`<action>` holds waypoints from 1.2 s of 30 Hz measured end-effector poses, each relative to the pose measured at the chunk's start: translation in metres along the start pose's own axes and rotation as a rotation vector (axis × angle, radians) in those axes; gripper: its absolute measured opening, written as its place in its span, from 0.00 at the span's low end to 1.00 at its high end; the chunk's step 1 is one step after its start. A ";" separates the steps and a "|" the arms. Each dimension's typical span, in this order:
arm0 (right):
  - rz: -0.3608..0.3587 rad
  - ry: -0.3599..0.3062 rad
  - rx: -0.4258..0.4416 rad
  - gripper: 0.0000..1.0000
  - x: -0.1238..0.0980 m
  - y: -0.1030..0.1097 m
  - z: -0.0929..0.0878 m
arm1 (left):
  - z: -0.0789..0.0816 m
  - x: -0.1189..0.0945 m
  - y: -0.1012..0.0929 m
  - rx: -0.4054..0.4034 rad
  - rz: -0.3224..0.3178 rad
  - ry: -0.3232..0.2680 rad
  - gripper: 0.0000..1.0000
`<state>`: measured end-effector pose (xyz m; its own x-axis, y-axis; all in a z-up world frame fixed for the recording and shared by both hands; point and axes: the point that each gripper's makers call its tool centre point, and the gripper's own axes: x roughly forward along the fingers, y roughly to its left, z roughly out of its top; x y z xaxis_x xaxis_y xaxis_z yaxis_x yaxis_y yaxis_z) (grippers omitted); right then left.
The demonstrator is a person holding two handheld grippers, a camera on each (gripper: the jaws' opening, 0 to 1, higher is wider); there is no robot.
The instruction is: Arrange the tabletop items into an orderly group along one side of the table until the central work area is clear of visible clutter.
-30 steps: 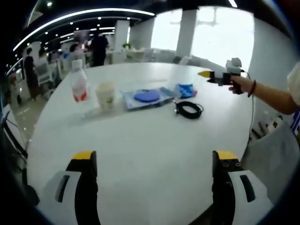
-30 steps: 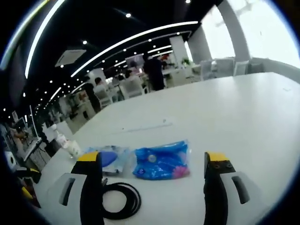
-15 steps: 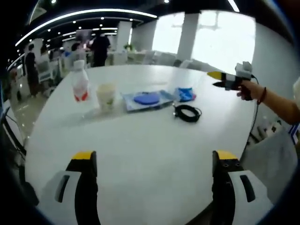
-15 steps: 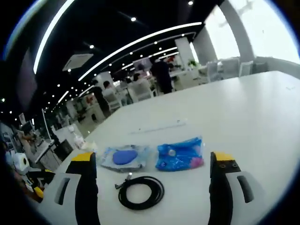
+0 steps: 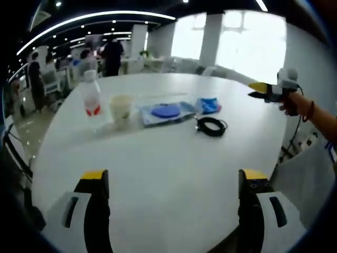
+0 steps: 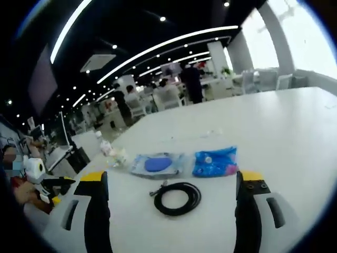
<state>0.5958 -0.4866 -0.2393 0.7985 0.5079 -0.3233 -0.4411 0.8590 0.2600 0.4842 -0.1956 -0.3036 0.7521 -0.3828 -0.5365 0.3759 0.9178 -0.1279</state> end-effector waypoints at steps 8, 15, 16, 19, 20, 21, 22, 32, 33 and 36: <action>0.049 0.020 -0.036 0.99 -0.015 0.027 -0.016 | 0.002 -0.005 -0.004 0.017 0.006 -0.005 1.00; 0.091 0.017 -0.029 0.99 -0.027 0.052 -0.030 | 0.006 -0.013 -0.012 0.018 0.007 -0.027 1.00; 0.095 0.019 -0.027 0.99 -0.028 0.054 -0.032 | 0.005 -0.015 -0.013 0.017 0.008 -0.026 1.00; 0.099 0.021 -0.020 0.99 -0.031 0.060 -0.037 | 0.003 -0.019 -0.016 0.018 0.008 -0.028 1.00; 0.098 0.017 -0.018 0.99 -0.033 0.062 -0.038 | 0.002 -0.020 -0.017 0.017 0.007 -0.029 1.00; 0.099 0.014 -0.019 0.99 -0.034 0.064 -0.038 | 0.002 -0.021 -0.018 0.016 0.008 -0.030 1.00; 0.105 0.008 -0.021 0.99 -0.035 0.067 -0.039 | 0.001 -0.022 -0.019 0.016 0.009 -0.029 1.00; 0.114 -0.009 0.003 0.99 -0.045 0.081 -0.053 | -0.007 -0.028 -0.023 0.015 0.009 -0.032 0.99; 0.107 -0.009 0.000 0.99 -0.046 0.081 -0.054 | -0.008 -0.028 -0.023 0.015 0.011 -0.028 0.99; 0.076 -0.023 -0.016 0.99 -0.048 0.076 -0.055 | -0.008 -0.029 -0.024 0.019 0.015 -0.031 0.99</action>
<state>0.5008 -0.4419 -0.2542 0.7718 0.5698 -0.2821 -0.5067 0.8193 0.2683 0.4494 -0.2058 -0.2916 0.7741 -0.3722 -0.5122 0.3745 0.9214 -0.1036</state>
